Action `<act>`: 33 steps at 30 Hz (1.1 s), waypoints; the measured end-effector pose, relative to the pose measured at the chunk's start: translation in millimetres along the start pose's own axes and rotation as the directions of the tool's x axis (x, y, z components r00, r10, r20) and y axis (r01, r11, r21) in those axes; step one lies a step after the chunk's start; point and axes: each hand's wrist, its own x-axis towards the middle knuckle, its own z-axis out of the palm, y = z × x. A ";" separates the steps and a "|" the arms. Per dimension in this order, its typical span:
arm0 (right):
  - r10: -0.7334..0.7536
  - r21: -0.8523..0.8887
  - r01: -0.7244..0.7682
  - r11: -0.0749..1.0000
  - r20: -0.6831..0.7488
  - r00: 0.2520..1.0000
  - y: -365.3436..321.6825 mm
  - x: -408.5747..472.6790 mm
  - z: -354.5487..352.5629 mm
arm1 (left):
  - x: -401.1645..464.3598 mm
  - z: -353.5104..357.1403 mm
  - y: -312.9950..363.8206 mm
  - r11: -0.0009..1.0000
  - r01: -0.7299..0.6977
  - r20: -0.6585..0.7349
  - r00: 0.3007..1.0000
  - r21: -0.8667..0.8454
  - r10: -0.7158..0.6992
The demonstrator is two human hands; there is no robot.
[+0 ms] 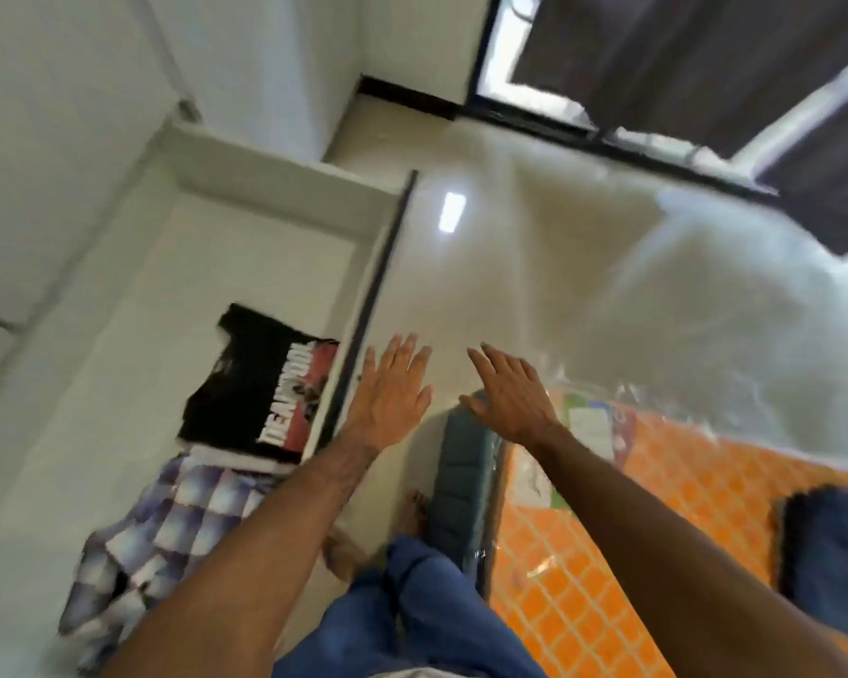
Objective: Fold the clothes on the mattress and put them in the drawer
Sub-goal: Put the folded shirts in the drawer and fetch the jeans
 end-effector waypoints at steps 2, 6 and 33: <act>0.160 0.116 -0.159 0.980 -0.002 0.987 51.1 -35.3 24.3 | 23.4 7.9 48.1 0.988 -0.140 0.086 0.987 0.065 0.134; 0.441 0.273 -0.438 0.856 0.054 0.896 145.0 -106.9 83.6 | 65.0 38.0 152.8 0.926 -0.366 0.238 0.911 0.091 0.337; 0.837 0.596 0.699 -0.395 0.547 0.007 513.1 -364.8 400.1 | 158.1 389.2 526.3 0.440 -0.897 0.447 0.409 0.039 0.796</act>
